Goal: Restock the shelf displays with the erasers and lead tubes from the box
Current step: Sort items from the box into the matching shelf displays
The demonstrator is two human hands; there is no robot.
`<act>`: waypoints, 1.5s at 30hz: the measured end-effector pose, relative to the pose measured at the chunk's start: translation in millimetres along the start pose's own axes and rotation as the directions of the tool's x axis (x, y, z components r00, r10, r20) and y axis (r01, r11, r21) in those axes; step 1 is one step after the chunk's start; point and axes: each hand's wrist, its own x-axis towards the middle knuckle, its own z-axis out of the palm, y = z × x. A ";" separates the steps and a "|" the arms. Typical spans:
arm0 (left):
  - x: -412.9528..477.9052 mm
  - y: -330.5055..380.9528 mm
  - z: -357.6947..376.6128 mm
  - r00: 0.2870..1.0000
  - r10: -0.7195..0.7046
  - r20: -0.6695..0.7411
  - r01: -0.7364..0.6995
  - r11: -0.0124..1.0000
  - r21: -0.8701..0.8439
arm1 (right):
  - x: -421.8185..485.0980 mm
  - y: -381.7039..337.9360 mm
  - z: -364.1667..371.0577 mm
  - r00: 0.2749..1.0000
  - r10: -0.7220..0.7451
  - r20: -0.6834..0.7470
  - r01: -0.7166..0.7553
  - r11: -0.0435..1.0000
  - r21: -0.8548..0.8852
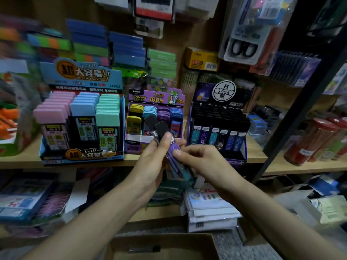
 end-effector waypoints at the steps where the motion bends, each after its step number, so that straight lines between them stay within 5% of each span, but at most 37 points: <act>1: 0.8 -0.7 -1.0 1.000 -0.006 -0.012 0.006 1.000 -0.021 | -0.8 -3.5 0.1 0.998 -0.062 -0.024 0.056 0.974 -0.217; 2: 1.7 -1.7 -2.3 1.000 -0.008 -0.017 0.007 0.999 -0.031 | -1.3 -6.5 -0.2 0.990 -0.128 -0.052 0.098 0.914 -0.393; 4: 3.2 -3.1 -5.0 1.000 0.002 0.001 -0.002 1.000 -0.013 | -1.3 -11.5 -2.2 0.962 -0.235 -0.139 0.143 0.866 -0.479; 7: 0.7 -3.9 -7.8 0.997 0.013 0.073 -0.020 0.996 0.084 | 2.5 -18.1 -6.3 0.946 -0.238 -0.220 0.181 0.951 -0.251; 11: -1.5 -7.0 -7.3 0.990 -0.027 0.139 -0.008 0.970 0.243 | 6.7 -17.6 -10.4 0.998 0.062 0.026 -0.067 0.971 0.231; 15: -2.2 -10.0 -4.5 0.998 0.034 0.047 -0.045 0.962 0.269 | 16.3 -13.3 -14.7 0.999 0.037 -0.007 -0.033 0.961 0.276; 19: 4.0 -6.8 -7.6 0.990 0.042 -0.137 -0.009 0.972 0.237 | 26.9 -23.8 -49.9 0.970 -0.051 -0.236 0.131 0.933 0.336; 22: 6.8 -2.3 -11.9 0.980 0.056 -0.192 -0.009 0.972 0.237 | 31.7 -22.6 -78.5 0.888 -0.154 -0.432 0.219 0.970 0.105; 26: 5.1 0.0 -14.4 0.980 0.106 -0.168 -0.053 0.954 0.295 | 40.2 -7.8 -85.3 0.845 -0.294 -0.448 0.188 0.946 -0.265; 37: 2.9 -3.3 -12.0 0.985 0.137 -0.101 -0.087 0.916 0.392 | 55.9 5.1 -77.8 0.861 -0.450 -0.238 0.291 0.818 -0.495; 45: 0.1 -3.7 -9.6 0.988 0.136 -0.069 -0.096 0.906 0.412 | 67.0 14.1 -58.3 0.774 -0.581 -0.254 0.272 0.666 -0.695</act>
